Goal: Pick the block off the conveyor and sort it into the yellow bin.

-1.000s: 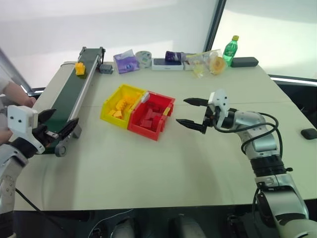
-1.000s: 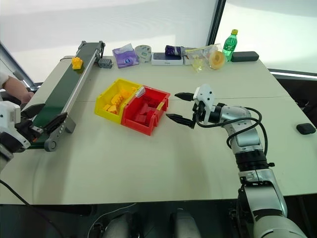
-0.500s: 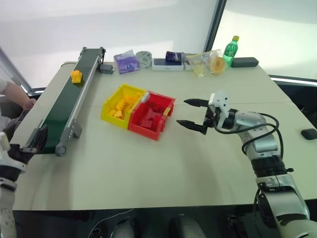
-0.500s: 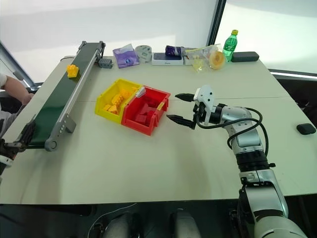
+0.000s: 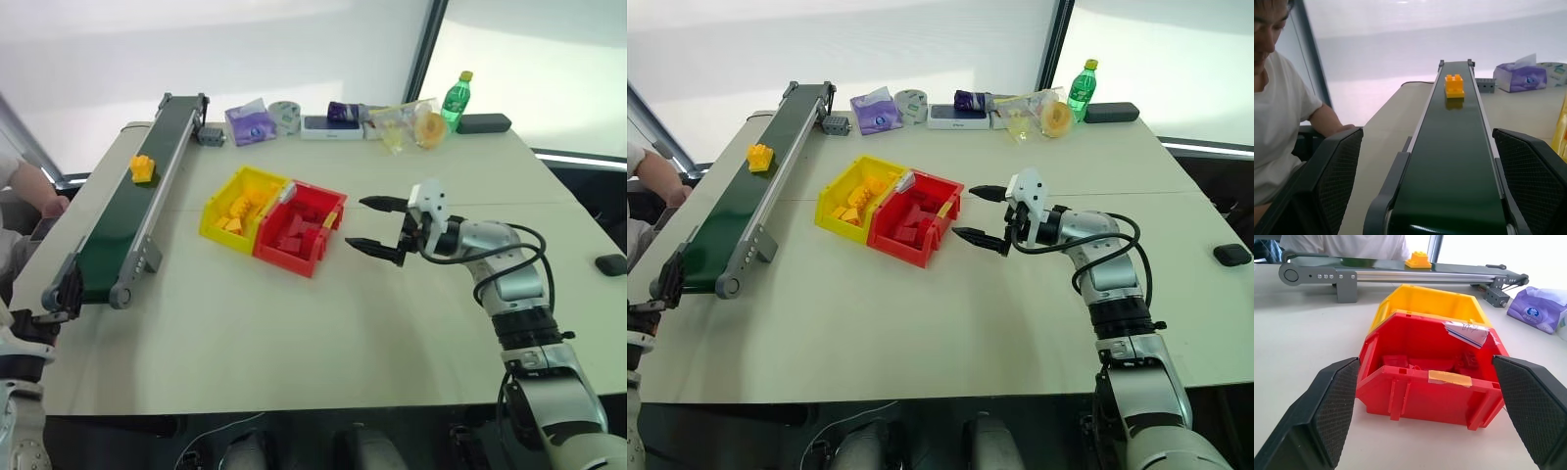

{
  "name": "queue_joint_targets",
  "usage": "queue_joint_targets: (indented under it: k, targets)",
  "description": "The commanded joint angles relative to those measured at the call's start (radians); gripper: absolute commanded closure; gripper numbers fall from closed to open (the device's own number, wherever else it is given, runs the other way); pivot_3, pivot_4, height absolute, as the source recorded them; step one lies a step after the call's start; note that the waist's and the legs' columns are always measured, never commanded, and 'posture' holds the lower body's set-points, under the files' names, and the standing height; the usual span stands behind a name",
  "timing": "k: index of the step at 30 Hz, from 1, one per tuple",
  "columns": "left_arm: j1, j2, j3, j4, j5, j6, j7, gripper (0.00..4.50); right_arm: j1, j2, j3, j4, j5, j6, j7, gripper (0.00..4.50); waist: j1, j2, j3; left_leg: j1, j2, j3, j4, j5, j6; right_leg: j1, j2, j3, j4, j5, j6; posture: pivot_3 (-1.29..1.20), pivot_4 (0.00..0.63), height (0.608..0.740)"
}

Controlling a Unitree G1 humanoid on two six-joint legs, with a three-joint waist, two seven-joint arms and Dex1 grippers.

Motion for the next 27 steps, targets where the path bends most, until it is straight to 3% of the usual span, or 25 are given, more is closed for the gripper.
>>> queue_joint_targets:
  k: [1, 15, 21, 27]
  targets:
    - [-0.017, 0.030, 0.002, -0.006, -0.010, -0.003, 0.005, 0.03, -0.022, -0.005, -0.019, -0.027, 0.012, -0.006, 0.001, 0.00, 0.000, 0.000, 0.000, 0.000, 0.000, 0.000, 0.000, 0.000, 0.000, 0.000, 0.000, 0.000, 0.000, 0.000, 0.000, 0.00, 0.150, 0.740]
    - [-0.087, 0.100, -0.033, 0.031, -0.021, 0.067, 0.013, 0.03, 0.005, 0.016, -0.042, -0.090, 0.096, 0.025, 0.019, 0.00, -0.001, 0.000, 0.000, 0.000, 0.000, 0.000, 0.000, 0.000, 0.000, 0.000, 0.000, 0.000, 0.000, 0.000, 0.000, 0.00, 0.150, 0.740]
    - [-0.191, 0.198, -0.044, 0.062, -0.037, 0.280, 0.088, 0.03, 0.018, 0.014, -0.025, -0.192, 0.181, 0.139, 0.069, 0.00, 0.003, 0.000, 0.000, 0.000, 0.000, 0.000, 0.000, 0.000, 0.000, 0.000, 0.000, 0.000, 0.000, 0.000, 0.000, 0.00, 0.150, 0.740]
    - [-0.354, 0.320, -0.152, 0.186, -0.022, 0.465, 0.062, 0.03, 0.008, 0.038, -0.001, -0.191, 0.165, 0.155, 0.057, 0.00, 0.005, 0.000, 0.000, 0.000, 0.000, -0.001, 0.000, 0.000, 0.000, 0.000, 0.000, -0.001, 0.000, 0.000, 0.000, 0.00, 0.150, 0.740]
